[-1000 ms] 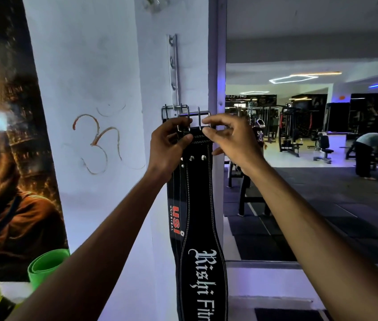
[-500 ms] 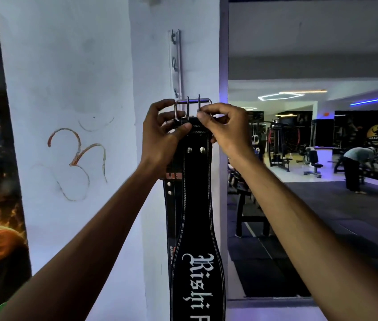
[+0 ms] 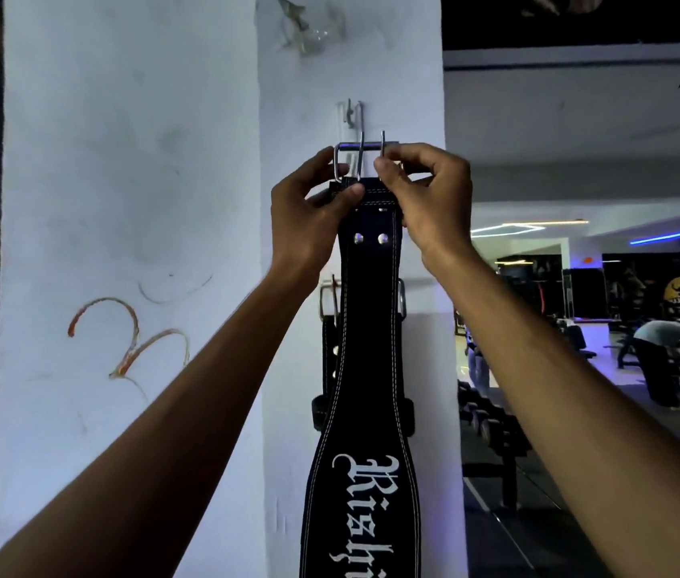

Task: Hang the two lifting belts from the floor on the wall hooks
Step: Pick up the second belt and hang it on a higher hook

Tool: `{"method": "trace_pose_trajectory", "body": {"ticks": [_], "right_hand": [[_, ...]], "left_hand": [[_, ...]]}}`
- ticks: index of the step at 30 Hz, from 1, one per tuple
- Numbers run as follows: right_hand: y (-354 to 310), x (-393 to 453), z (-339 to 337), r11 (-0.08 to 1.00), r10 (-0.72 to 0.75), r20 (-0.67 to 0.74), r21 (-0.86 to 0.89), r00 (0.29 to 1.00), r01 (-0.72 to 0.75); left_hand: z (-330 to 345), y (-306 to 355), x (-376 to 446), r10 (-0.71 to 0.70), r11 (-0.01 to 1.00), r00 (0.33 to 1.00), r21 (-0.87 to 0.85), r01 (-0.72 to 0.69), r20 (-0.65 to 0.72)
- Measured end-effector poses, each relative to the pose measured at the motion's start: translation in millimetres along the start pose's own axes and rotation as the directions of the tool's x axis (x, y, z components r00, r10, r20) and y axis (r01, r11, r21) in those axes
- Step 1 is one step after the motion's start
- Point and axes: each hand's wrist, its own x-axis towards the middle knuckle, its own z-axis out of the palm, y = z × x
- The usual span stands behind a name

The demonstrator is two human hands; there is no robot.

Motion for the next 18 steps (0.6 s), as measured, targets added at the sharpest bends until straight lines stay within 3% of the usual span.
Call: {"method": "trace_pose_trajectory", "body": {"ticks": [10,18], "right_hand": [[30.2,29.5,34.5,1.0,0.024,0.017,-0.018,1.0,-0.024],[41.2,39.8,38.4,0.998,0.06,0.015,0.015,0.998,-0.061]], "left_hand": [[-16.0,-26.4,44.6,-0.033,0.995,0.99,0.094,0.02,0.134],[-16.3,-38.2,58.0,0.001,0.994,0.988,0.107,-0.017,0.153]]}}
